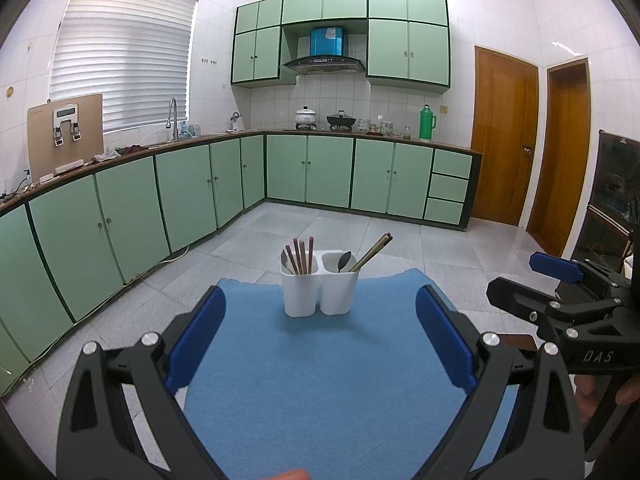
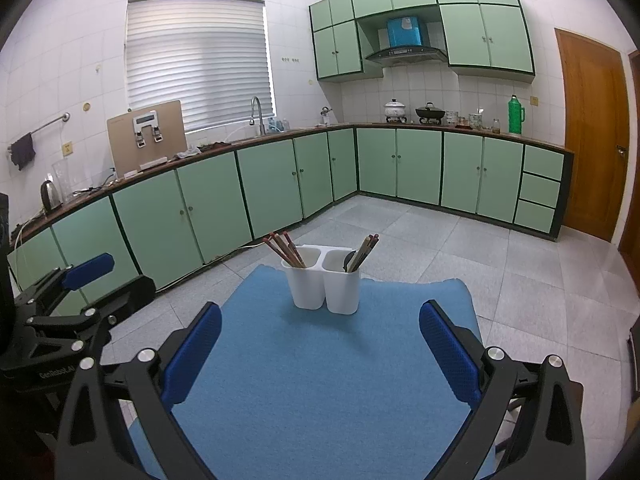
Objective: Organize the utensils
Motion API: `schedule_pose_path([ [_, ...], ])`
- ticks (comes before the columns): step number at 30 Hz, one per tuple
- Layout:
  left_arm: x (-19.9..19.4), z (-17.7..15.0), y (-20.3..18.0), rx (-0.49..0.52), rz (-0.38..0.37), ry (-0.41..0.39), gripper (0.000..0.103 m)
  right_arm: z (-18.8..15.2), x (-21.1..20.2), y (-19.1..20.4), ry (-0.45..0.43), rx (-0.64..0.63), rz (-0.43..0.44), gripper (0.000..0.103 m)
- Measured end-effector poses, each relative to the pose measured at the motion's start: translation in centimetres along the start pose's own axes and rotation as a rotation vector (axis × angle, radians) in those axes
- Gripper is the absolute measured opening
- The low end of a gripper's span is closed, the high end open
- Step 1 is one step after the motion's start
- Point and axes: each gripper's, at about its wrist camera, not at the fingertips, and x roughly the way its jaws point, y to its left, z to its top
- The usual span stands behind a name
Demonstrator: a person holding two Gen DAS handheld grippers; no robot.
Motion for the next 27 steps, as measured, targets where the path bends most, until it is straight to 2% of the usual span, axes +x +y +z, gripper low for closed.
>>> schedule_pose_path([
  [27, 0.39, -0.29, 0.26, -0.002, -0.003, 0.005, 0.093, -0.54, 0.42, -0.24, 0.008, 0.004, -0.002, 0.097],
])
